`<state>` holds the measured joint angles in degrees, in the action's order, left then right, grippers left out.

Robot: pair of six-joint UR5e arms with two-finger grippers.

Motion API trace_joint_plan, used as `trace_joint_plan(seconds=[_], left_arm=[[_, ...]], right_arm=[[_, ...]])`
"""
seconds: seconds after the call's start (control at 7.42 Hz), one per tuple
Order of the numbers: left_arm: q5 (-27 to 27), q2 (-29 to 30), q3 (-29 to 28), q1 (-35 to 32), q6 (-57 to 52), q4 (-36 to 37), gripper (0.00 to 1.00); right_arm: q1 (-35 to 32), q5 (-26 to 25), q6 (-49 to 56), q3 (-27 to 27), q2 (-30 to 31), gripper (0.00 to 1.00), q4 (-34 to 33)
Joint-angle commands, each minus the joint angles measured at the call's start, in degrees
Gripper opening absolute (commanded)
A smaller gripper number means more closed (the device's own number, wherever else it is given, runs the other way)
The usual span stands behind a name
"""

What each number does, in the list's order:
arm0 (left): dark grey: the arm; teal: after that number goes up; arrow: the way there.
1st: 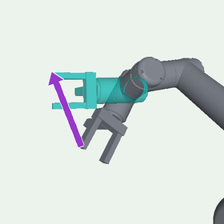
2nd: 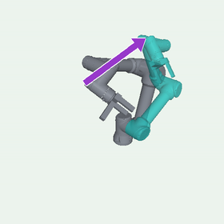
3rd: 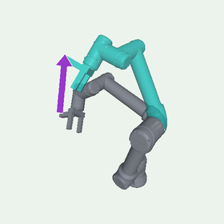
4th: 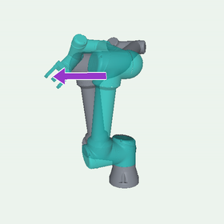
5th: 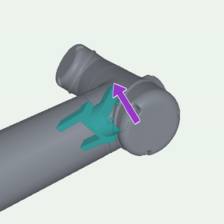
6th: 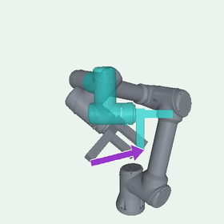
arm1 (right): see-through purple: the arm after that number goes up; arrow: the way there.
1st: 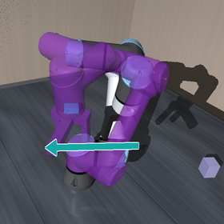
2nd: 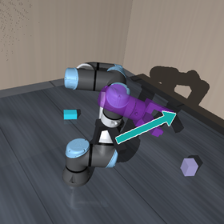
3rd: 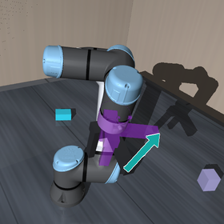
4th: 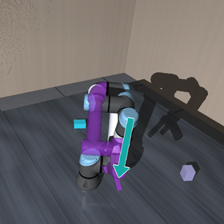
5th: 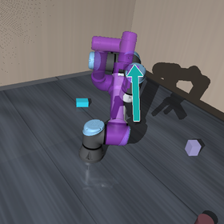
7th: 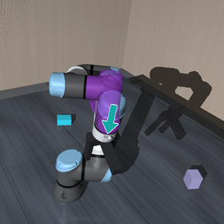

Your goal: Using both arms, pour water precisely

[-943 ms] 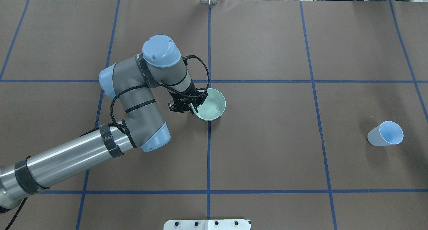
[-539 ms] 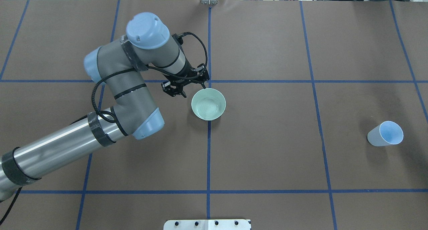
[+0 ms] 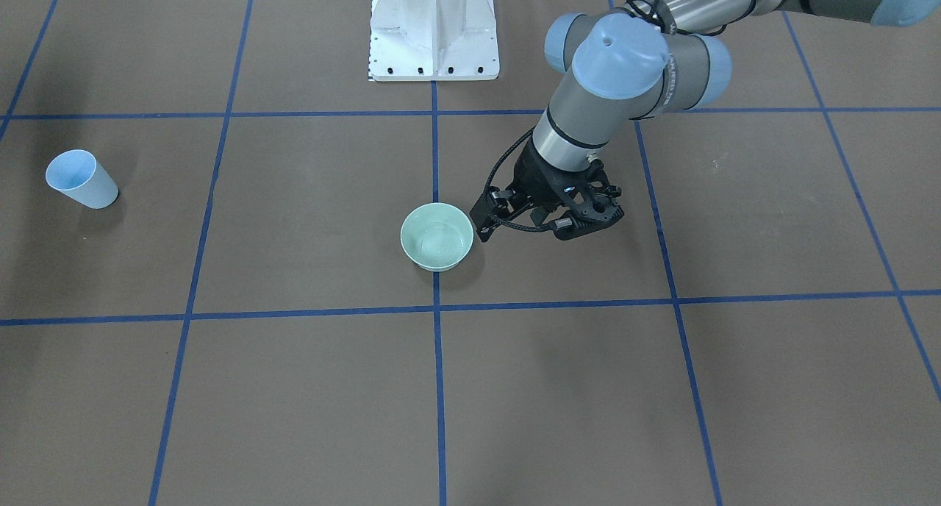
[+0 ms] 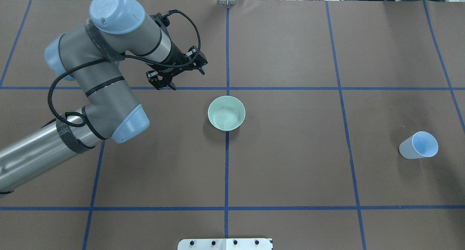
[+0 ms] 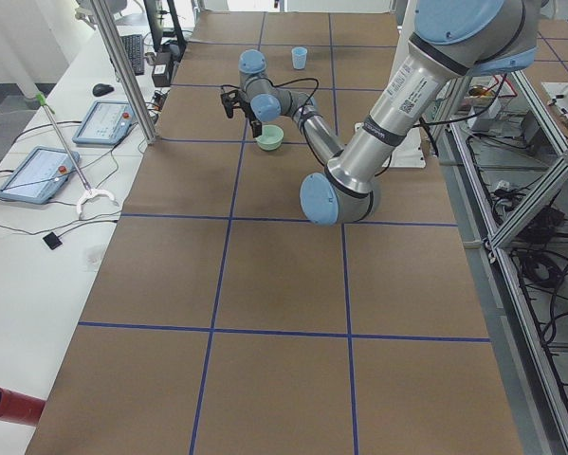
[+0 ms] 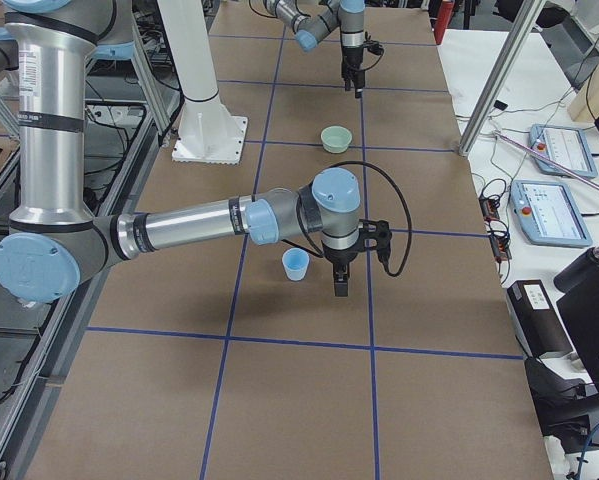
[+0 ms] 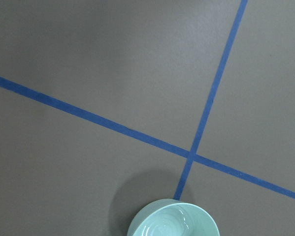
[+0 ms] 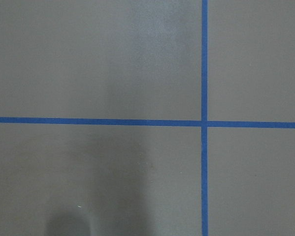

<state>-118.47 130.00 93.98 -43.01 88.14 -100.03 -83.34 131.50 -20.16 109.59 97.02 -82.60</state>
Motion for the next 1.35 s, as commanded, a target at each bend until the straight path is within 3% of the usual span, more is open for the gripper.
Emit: trace_joint_plan(seconds=[0.0, 0.27, 0.54, 0.81, 1.21], left_arm=[[4.54, -4.1, 8.27, -0.14, -9.43, 16.64, 1.0], [4.31, -18.66, 20.22, -0.58, -13.42, 16.19, 1.0], [4.48, -20.4, 21.24, -0.41, -13.44, 15.4, 1.0], [4.74, -20.4, 21.24, -0.4, -13.17, 15.4, 1.0], [4.66, -20.22, 21.5, -0.05, -13.0, 15.4, 1.0]], right_arm=[[3.44, -3.6, -8.29, 3.6, 7.27, 0.99, 11.8], [8.43, -7.11, -18.2, 9.03, 14.91, 0.99, 21.13], [16.94, -12.12, -29.61, 14.14, 17.85, 0.99, 22.4], [30.18, -23.24, -40.61, 17.13, 19.07, 1.0, 22.31], [36.72, -33.71, -48.26, 19.87, 21.19, 1.0, 22.4]])
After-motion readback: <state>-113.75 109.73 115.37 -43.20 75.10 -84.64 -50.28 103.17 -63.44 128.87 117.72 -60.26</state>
